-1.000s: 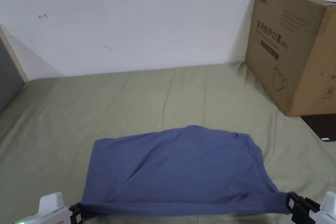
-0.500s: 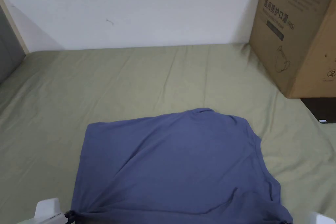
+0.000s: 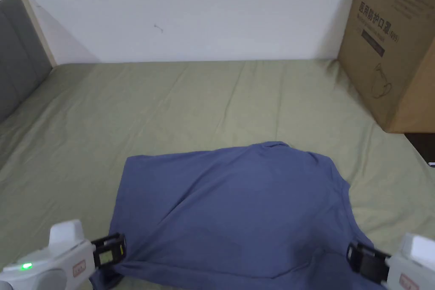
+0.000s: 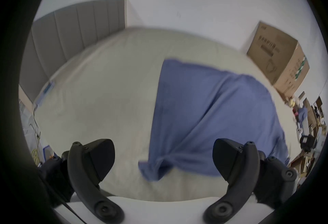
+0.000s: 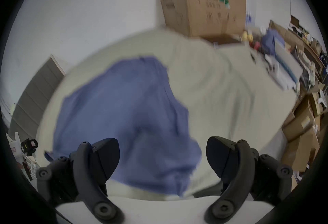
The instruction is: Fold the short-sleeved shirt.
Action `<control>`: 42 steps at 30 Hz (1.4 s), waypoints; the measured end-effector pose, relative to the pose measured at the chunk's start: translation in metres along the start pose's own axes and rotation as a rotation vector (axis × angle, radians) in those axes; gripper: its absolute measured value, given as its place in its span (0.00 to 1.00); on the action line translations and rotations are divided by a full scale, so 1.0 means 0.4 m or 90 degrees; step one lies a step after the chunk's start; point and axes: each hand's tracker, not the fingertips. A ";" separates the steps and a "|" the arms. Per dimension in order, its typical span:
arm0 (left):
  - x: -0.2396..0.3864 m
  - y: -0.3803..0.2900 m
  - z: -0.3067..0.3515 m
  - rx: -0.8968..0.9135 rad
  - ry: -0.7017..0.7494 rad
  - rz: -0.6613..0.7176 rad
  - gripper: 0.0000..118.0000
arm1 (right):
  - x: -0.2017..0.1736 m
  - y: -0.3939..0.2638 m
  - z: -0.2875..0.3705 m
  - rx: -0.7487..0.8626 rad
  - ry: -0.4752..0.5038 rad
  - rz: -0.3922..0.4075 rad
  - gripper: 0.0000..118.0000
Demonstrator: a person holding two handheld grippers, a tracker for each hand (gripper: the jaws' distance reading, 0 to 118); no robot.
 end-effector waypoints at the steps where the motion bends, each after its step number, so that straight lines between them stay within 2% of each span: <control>1: 0.014 0.036 0.028 0.032 -0.007 -0.003 0.97 | -0.019 0.046 0.021 0.037 0.013 0.008 0.86; 4: 0.070 0.136 0.119 0.148 -0.026 -0.019 0.97 | -0.088 0.162 0.101 0.164 0.042 0.045 0.86; 8: 0.130 0.220 0.203 0.297 0.006 -0.052 0.97 | -0.175 0.252 0.198 0.327 0.050 0.099 0.86; 12: 0.167 0.250 0.232 0.374 0.042 -0.059 0.93 | -0.230 0.280 0.243 0.410 0.039 0.133 0.83; 13: 0.174 0.250 0.238 0.387 0.043 -0.055 0.86 | -0.244 0.279 0.245 0.418 0.028 0.141 0.78; 14: 0.176 0.245 0.244 0.403 0.036 -0.057 0.73 | -0.253 0.277 0.249 0.424 0.021 0.147 0.70; 15: 0.177 0.237 0.249 0.427 0.026 -0.052 0.52 | -0.260 0.273 0.253 0.433 0.018 0.156 0.56; 16: 0.180 0.232 0.251 0.430 0.020 -0.054 0.16 | -0.267 0.269 0.256 0.444 0.016 0.169 0.26; 17: 0.182 0.229 0.252 0.428 0.017 -0.056 0.00 | -0.275 0.265 0.249 0.445 0.012 0.180 0.00; 19: 0.185 0.220 0.246 0.416 0.023 -0.070 0.00 | -0.288 0.257 0.251 0.462 -0.011 0.199 0.00; 21: 0.186 0.209 0.246 0.413 -0.012 -0.073 0.00 | -0.288 0.254 0.252 0.450 0.017 0.198 0.00; 26: 0.174 0.194 0.228 0.363 -0.009 -0.106 0.00 | -0.292 0.246 0.242 0.445 0.018 0.201 0.00; 34: 0.059 0.060 0.093 0.133 -0.004 -0.102 0.00 | -0.260 0.212 0.205 0.407 0.026 0.189 0.00; 39: -0.020 -0.059 0.005 0.013 0.003 -0.046 0.00 | -0.240 0.178 0.182 0.372 0.019 0.188 0.00; 41: -0.043 -0.090 -0.022 -0.014 0.009 -0.021 0.18 | -0.230 0.168 0.174 0.360 0.016 0.193 0.00; 42: -0.052 -0.099 -0.034 -0.034 0.013 -0.017 0.37 | -0.225 0.163 0.171 0.355 0.014 0.193 0.00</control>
